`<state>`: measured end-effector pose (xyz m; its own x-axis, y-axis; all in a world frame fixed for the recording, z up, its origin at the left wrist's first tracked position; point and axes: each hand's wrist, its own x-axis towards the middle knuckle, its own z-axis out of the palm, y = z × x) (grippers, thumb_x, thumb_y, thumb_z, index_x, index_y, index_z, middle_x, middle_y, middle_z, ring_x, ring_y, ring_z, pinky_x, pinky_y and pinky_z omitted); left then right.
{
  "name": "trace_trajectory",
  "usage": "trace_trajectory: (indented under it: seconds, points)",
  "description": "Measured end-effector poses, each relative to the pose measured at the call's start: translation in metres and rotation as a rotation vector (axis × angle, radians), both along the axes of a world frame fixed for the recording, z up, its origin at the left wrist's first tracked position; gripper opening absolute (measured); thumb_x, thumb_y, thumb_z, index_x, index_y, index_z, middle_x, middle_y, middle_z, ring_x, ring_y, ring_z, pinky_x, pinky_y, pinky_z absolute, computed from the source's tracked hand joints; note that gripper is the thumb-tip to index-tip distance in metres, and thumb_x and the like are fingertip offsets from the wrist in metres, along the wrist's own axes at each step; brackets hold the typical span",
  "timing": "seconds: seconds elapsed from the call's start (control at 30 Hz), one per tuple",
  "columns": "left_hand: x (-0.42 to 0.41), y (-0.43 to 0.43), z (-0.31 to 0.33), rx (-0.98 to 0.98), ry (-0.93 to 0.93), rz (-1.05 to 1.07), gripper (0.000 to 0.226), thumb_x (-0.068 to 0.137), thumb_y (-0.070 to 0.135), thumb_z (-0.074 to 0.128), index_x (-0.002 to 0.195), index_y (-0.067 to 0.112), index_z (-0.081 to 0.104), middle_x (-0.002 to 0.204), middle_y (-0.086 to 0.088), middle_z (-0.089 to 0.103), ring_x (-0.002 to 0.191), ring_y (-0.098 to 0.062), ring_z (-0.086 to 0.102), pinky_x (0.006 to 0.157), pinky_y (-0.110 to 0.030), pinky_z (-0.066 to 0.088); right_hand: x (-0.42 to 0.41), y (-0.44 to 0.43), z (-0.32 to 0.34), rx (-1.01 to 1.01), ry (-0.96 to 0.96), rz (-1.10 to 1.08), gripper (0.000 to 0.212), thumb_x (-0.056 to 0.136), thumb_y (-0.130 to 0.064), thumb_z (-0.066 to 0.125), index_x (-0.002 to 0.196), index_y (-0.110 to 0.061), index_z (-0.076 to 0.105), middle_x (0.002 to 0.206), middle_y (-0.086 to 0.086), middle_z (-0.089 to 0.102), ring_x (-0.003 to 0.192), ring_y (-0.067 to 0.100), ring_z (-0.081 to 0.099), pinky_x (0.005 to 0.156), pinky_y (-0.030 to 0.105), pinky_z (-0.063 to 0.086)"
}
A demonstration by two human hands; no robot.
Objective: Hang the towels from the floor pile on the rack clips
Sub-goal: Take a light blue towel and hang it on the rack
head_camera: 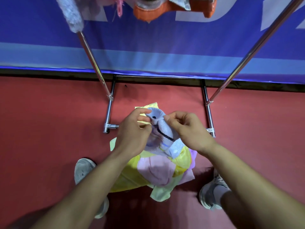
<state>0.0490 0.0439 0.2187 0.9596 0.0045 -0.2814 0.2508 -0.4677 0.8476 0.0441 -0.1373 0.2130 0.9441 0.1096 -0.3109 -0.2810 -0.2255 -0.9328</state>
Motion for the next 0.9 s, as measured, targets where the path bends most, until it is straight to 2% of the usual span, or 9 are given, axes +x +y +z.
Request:
trace_trajectory:
  seconds: [0.1, 0.2, 0.27, 0.37, 0.43, 0.53, 0.73, 0.83, 0.9]
  points:
    - [-0.002, 0.008, -0.004, 0.222, -0.115, -0.182, 0.064, 0.080, 0.011, 0.071, 0.128, 0.051, 0.054, 0.127, 0.017, 0.055, 0.114, -0.005, 0.057, 0.098, -0.028, 0.047, -0.001, -0.001, 0.005, -0.007, -0.059, 0.071, 0.025, 0.104, -0.020, 0.056, 0.085, -0.009, 0.069, 0.067, -0.012, 0.061, 0.062, 0.001, 0.050, 0.060, 0.018, 0.041]
    - [0.000, 0.016, -0.006, 0.240, -0.154, -0.311, 0.085, 0.081, 0.012, 0.073, 0.147, 0.050, 0.038, 0.145, 0.012, 0.040, 0.137, -0.007, 0.041, 0.111, -0.029, 0.039, -0.003, -0.003, 0.009, -0.004, -0.087, 0.159, 0.025, 0.104, -0.019, 0.055, 0.089, -0.006, 0.069, 0.072, -0.012, 0.064, 0.067, 0.002, 0.055, 0.065, 0.021, 0.045]
    - [0.008, 0.021, -0.010, 0.143, -0.090, -0.330, 0.091, 0.079, 0.016, 0.077, 0.150, 0.051, 0.032, 0.141, 0.008, 0.050, 0.131, -0.011, 0.051, 0.108, -0.035, 0.045, -0.005, -0.005, 0.013, 0.006, -0.104, 0.195, 0.024, 0.104, -0.023, 0.055, 0.090, -0.008, 0.069, 0.078, -0.008, 0.066, 0.072, 0.005, 0.057, 0.069, 0.024, 0.047]
    - [0.016, 0.028, -0.017, -0.131, 0.089, -0.273, 0.101, 0.062, 0.031, 0.085, 0.142, 0.065, 0.031, 0.114, -0.006, 0.072, 0.107, -0.032, 0.068, 0.097, -0.051, 0.054, -0.006, -0.011, 0.019, -0.016, -0.121, 0.221, 0.022, 0.105, -0.020, 0.055, 0.091, -0.008, 0.068, 0.078, -0.008, 0.063, 0.072, 0.004, 0.054, 0.069, 0.022, 0.045]
    - [0.019, 0.031, -0.018, -0.198, 0.117, -0.272, 0.078, 0.062, 0.031, 0.085, 0.128, 0.057, 0.053, 0.103, -0.007, 0.076, 0.098, -0.030, 0.072, 0.093, -0.048, 0.057, -0.006, -0.016, 0.021, -0.053, -0.125, 0.218, 0.022, 0.104, -0.019, 0.054, 0.089, -0.012, 0.067, 0.074, -0.013, 0.060, 0.069, 0.002, 0.050, 0.066, 0.019, 0.043]
    - [0.020, 0.024, -0.009, -0.200, 0.011, -0.236, 0.026, 0.079, 0.010, 0.083, 0.089, 0.033, 0.076, 0.081, 0.005, 0.076, 0.073, -0.007, 0.067, 0.075, -0.032, 0.054, -0.004, -0.027, 0.021, -0.144, -0.182, 0.199, 0.022, 0.103, -0.022, 0.056, 0.085, -0.019, 0.066, 0.073, -0.017, 0.058, 0.069, -0.001, 0.049, 0.067, 0.019, 0.043]
    - [0.022, 0.025, 0.003, -0.193, -0.191, -0.140, 0.005, 0.084, 0.023, 0.073, 0.079, 0.023, 0.073, 0.070, 0.010, 0.066, 0.067, -0.005, 0.054, 0.064, -0.027, 0.045, -0.004, -0.034, 0.022, -0.080, -0.177, 0.194, 0.022, 0.089, -0.033, 0.072, 0.085, -0.012, 0.067, 0.071, -0.002, 0.055, 0.067, 0.010, 0.046, 0.063, 0.032, 0.040]
    - [0.018, 0.025, 0.012, -0.140, -0.290, -0.169, 0.010, 0.087, 0.017, 0.072, 0.080, 0.024, 0.071, 0.070, 0.008, 0.067, 0.066, -0.002, 0.054, 0.062, -0.022, 0.044, -0.002, -0.038, 0.023, -0.209, -0.229, 0.205, 0.015, 0.093, -0.026, 0.074, 0.087, -0.014, 0.067, 0.072, 0.007, 0.063, 0.067, 0.010, 0.051, 0.064, 0.042, 0.048]
    - [0.013, 0.023, 0.023, -0.128, -0.342, -0.160, 0.010, 0.088, 0.015, 0.074, 0.081, 0.021, 0.071, 0.072, 0.002, 0.069, 0.066, -0.003, 0.055, 0.062, -0.024, 0.045, -0.004, -0.042, 0.028, -0.298, -0.288, 0.177, 0.012, 0.093, -0.026, 0.072, 0.086, -0.019, 0.067, 0.073, -0.001, 0.067, 0.064, 0.007, 0.054, 0.066, 0.042, 0.050]
